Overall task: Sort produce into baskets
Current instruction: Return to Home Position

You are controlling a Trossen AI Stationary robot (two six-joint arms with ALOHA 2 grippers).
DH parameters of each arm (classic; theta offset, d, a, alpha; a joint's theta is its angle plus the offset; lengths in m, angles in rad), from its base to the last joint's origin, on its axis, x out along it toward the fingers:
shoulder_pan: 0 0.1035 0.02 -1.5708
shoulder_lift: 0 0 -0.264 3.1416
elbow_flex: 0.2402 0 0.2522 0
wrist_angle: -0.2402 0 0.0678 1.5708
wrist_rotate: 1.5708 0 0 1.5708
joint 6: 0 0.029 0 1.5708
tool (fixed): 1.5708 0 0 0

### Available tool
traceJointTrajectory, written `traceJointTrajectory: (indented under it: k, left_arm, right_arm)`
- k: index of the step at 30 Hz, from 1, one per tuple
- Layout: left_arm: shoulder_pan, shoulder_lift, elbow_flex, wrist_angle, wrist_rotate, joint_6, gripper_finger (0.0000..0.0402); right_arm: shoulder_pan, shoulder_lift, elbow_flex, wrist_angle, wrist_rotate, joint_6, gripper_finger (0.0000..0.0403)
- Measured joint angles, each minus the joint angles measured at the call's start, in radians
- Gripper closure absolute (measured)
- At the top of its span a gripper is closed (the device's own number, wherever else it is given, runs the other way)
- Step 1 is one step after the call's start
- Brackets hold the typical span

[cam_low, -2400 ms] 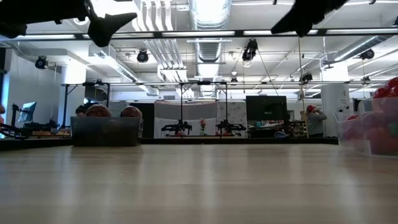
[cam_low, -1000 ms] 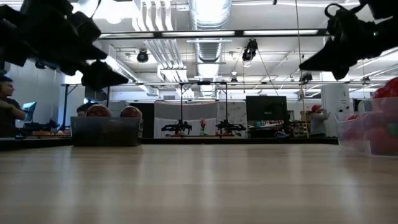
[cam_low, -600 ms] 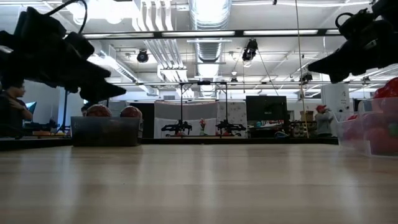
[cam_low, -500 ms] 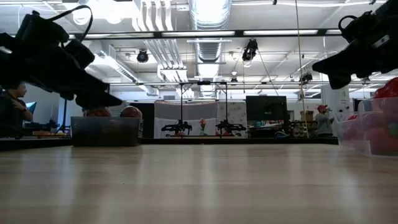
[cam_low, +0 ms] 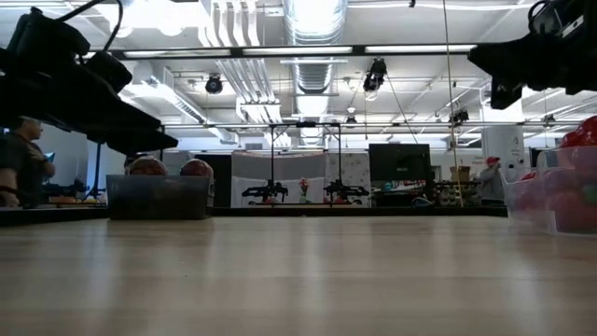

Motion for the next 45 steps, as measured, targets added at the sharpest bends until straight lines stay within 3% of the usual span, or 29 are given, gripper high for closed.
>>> traceJointTrajectory:
  k: [5, 12, 16, 24, 30, 45]
  left_arm:
    - [-0.068, -0.147, -0.001, -0.153, -0.177, -0.005, 0.0008]
    - [-0.329, -0.274, 0.003, -0.181, -0.398, 0.019, 0.0008]
    - [-0.421, -0.262, 0.003, -0.187, -0.364, 0.031, 0.0008]
    - [-0.405, -0.265, -0.001, -0.210, -0.121, 0.026, 0.0008]
    - [-0.355, -0.294, 0.000, -0.217, -0.112, 0.034, 0.0008]
    - [-0.356, -0.305, -0.001, -0.218, -0.103, 0.006, 0.0008]
  right_arm:
    - [0.000, 0.001, 0.000, 0.010, 0.003, 0.019, 0.0390]
    - [0.000, 0.013, -0.001, -0.065, 0.003, 0.183, 0.0390]
    - [0.000, 0.029, -0.001, -0.076, 0.004, 0.198, 0.0390]
    - [0.000, 0.041, -0.001, -0.075, 0.005, 0.198, 0.0390]
    - [0.000, 0.041, -0.001, -0.075, 0.006, 0.197, 0.0390]
    - [0.000, 0.041, -0.002, -0.074, 0.011, 0.197, 0.0390]
